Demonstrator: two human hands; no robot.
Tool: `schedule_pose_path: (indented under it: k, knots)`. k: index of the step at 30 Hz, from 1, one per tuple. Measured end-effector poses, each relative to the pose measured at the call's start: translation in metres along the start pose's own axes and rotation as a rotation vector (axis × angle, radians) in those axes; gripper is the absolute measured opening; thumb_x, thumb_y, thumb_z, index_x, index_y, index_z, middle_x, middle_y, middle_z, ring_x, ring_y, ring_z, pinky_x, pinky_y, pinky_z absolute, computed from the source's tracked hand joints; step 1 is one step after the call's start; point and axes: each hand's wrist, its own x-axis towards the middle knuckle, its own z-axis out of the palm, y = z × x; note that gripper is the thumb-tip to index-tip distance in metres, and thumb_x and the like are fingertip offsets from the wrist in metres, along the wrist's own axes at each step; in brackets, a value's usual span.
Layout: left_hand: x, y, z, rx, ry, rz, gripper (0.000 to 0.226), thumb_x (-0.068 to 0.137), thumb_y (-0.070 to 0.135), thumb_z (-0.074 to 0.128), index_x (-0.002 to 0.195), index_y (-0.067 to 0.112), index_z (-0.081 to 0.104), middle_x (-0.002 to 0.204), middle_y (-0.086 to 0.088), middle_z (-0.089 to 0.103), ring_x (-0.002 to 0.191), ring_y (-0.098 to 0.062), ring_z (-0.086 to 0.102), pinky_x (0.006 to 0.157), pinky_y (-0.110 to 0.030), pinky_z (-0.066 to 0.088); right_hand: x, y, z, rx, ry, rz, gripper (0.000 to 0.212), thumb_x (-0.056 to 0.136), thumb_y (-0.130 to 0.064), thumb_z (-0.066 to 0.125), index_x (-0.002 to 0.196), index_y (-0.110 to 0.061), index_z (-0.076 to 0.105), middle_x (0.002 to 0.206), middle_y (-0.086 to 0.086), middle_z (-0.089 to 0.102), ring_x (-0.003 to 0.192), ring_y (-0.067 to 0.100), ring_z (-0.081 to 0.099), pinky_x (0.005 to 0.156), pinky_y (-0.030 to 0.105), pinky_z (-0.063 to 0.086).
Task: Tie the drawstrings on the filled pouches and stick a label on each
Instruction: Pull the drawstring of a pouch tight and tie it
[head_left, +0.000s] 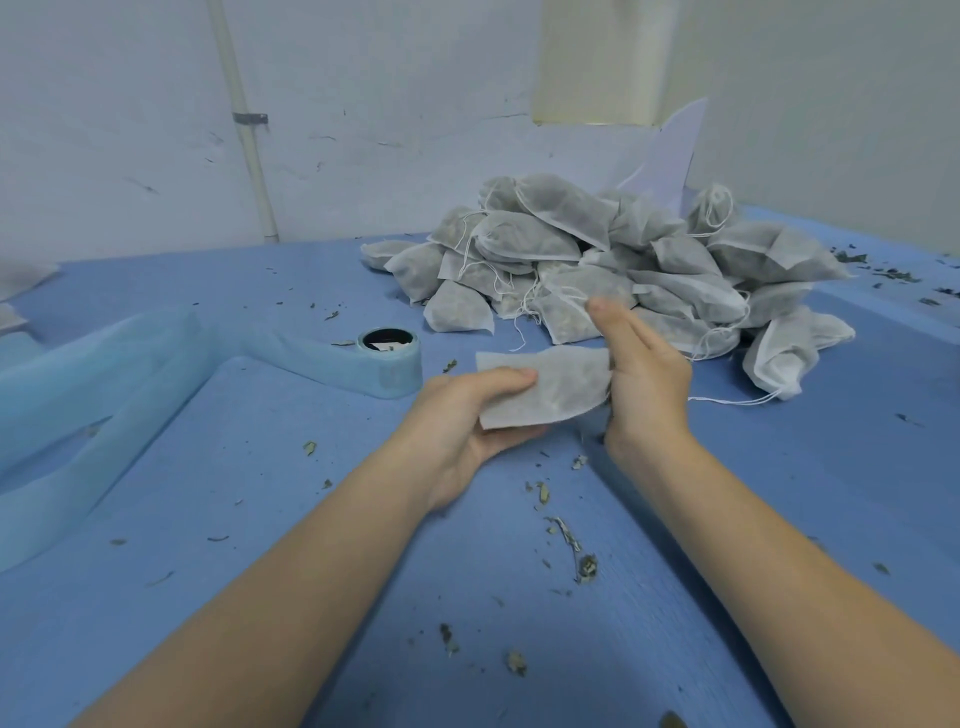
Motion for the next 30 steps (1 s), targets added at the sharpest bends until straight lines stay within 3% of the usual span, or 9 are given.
schedule_pose_path:
  k: [3,8,11,14,17,21,24,27,30]
  knots:
    - [0.002,0.001,-0.004,-0.012,0.027,0.032,0.028,0.085,-0.003,0.054,0.111,-0.007,0.062,0.109,-0.018,0.068,0.090,-0.024,0.067,0.078,-0.030,0.057,0.001,-0.001,-0.003,-0.127,-0.161,-0.072,0.008,0.082,-0.015,0.073,0.078,-0.022,0.074,0.073,-0.020,0.071,0.070,-0.012,0.061,0.063,0.004,0.044]
    - [0.000,0.003,-0.005,-0.100,0.013,0.012,0.030,0.088,0.000,0.044,0.114,-0.004,0.057,0.111,-0.020,0.066,0.095,-0.032,0.065,0.073,-0.044,0.058,-0.004,-0.003,-0.005,-0.358,-0.415,-0.204,0.012,0.079,-0.011,0.075,0.071,-0.019,0.071,0.095,-0.006,0.066,0.086,-0.006,0.058,0.074,0.003,0.038]
    - [-0.001,0.004,-0.007,-0.119,-0.004,0.025,0.030,0.086,0.013,0.044,0.106,-0.001,0.062,0.103,-0.018,0.069,0.090,-0.032,0.068,0.072,-0.046,0.058,-0.004,-0.004,-0.008,-0.456,-0.446,-0.254,0.015,0.077,-0.014,0.077,0.069,-0.024,0.071,0.102,-0.011,0.063,0.093,-0.011,0.056,0.082,0.004,0.037]
    - [-0.001,0.003,-0.007,0.017,0.025,0.095,0.037,0.080,0.032,0.064,0.104,0.005,0.067,0.101,-0.015,0.071,0.090,-0.029,0.069,0.068,-0.042,0.059,-0.003,-0.003,-0.011,-0.552,-0.447,-0.296,0.014,0.076,-0.018,0.079,0.070,-0.027,0.072,0.102,-0.014,0.062,0.093,-0.012,0.055,0.082,0.005,0.036]
    - [0.002,-0.002,-0.007,0.136,0.117,0.194,0.029,0.084,0.019,0.066,0.105,-0.002,0.066,0.098,-0.017,0.071,0.086,-0.028,0.069,0.071,-0.042,0.059,-0.003,-0.001,-0.012,-0.609,-0.474,-0.350,0.011,0.077,-0.018,0.079,0.074,-0.027,0.074,0.102,-0.011,0.062,0.091,-0.012,0.054,0.079,0.004,0.035]
    - [0.005,-0.001,-0.010,0.191,0.207,0.304,0.019,0.087,0.011,0.064,0.102,-0.001,0.066,0.096,-0.015,0.071,0.087,-0.029,0.067,0.081,-0.041,0.055,-0.004,-0.001,-0.008,-0.588,-0.503,-0.346,0.004,0.080,-0.019,0.076,0.082,-0.022,0.075,0.101,-0.008,0.065,0.100,0.001,0.058,0.092,0.014,0.040]
    - [0.006,0.005,-0.012,0.206,0.262,0.374,0.006,0.086,0.013,0.065,0.088,0.007,0.067,0.081,-0.007,0.069,0.072,-0.024,0.065,0.064,-0.034,0.050,-0.003,0.002,0.004,-0.522,-0.493,-0.276,0.004,0.085,-0.021,0.071,0.087,-0.024,0.071,0.098,-0.011,0.067,0.096,0.001,0.060,0.089,0.017,0.044]
    - [0.010,0.018,-0.022,0.183,0.447,0.444,0.011,0.084,0.017,0.067,0.087,0.006,0.066,0.090,-0.014,0.070,0.084,-0.033,0.067,0.078,-0.045,0.054,0.001,0.006,0.023,-0.259,-0.511,0.034,0.018,0.094,-0.033,0.057,0.104,-0.020,0.065,0.101,-0.006,0.066,0.092,0.006,0.063,0.082,0.025,0.050]
    - [0.011,0.036,-0.037,0.047,0.608,0.506,0.016,0.086,0.019,0.066,0.093,0.004,0.065,0.100,-0.018,0.068,0.089,-0.037,0.066,0.070,-0.050,0.057,0.005,0.017,0.038,-0.176,-0.579,0.225,0.032,0.099,-0.023,0.050,0.127,-0.007,0.056,0.115,0.007,0.064,0.093,0.017,0.065,0.090,0.031,0.054]
